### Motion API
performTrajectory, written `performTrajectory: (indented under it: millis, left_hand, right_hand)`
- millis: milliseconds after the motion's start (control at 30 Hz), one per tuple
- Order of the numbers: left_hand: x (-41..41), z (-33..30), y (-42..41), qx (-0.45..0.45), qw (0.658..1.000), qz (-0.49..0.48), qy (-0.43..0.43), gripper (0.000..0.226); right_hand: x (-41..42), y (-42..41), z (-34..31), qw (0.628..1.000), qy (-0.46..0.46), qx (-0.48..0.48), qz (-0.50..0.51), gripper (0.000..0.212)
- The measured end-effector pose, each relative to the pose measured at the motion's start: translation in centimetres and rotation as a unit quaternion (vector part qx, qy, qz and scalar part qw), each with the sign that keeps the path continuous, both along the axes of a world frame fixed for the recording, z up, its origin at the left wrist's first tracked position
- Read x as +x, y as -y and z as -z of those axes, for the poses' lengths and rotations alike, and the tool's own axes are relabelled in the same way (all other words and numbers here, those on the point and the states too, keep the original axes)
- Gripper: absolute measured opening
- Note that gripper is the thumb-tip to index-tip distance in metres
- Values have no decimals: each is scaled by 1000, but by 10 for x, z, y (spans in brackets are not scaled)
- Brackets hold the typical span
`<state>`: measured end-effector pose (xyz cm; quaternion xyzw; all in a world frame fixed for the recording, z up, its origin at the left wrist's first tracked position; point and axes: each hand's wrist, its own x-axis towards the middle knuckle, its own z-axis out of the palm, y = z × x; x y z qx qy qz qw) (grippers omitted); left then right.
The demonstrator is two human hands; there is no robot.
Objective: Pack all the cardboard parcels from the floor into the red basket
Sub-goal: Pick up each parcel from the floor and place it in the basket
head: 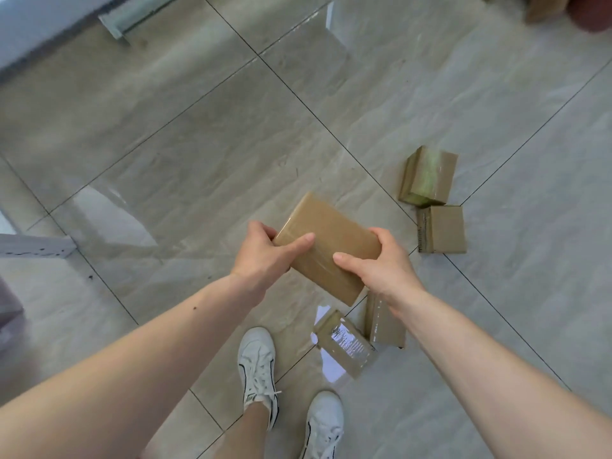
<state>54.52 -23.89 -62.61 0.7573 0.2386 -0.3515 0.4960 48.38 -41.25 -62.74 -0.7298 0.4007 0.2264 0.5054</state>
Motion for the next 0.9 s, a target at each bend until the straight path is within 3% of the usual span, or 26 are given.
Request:
performTrajectory:
  millis: [100,233,467,900]
  left_hand:
    - [-10,-25,-12,-14,1000,-20,-5,80]
    - [-32,-49,-28,-24,999,-39,20,34]
    - [-78,-69,-81,-37,983,-178,22,37]
    - [-188,-87,-260,-47,922,-381,45,49]
  right_hand:
    - [4,-8,-31,997,12,-39,-71,83]
    - [6,-24,-59,988,44,-64,-130,95]
    - [-2,-77,-93,978,80,-61,-185,108]
    - [-57,-272,-119,943,127,-25,-306,87]
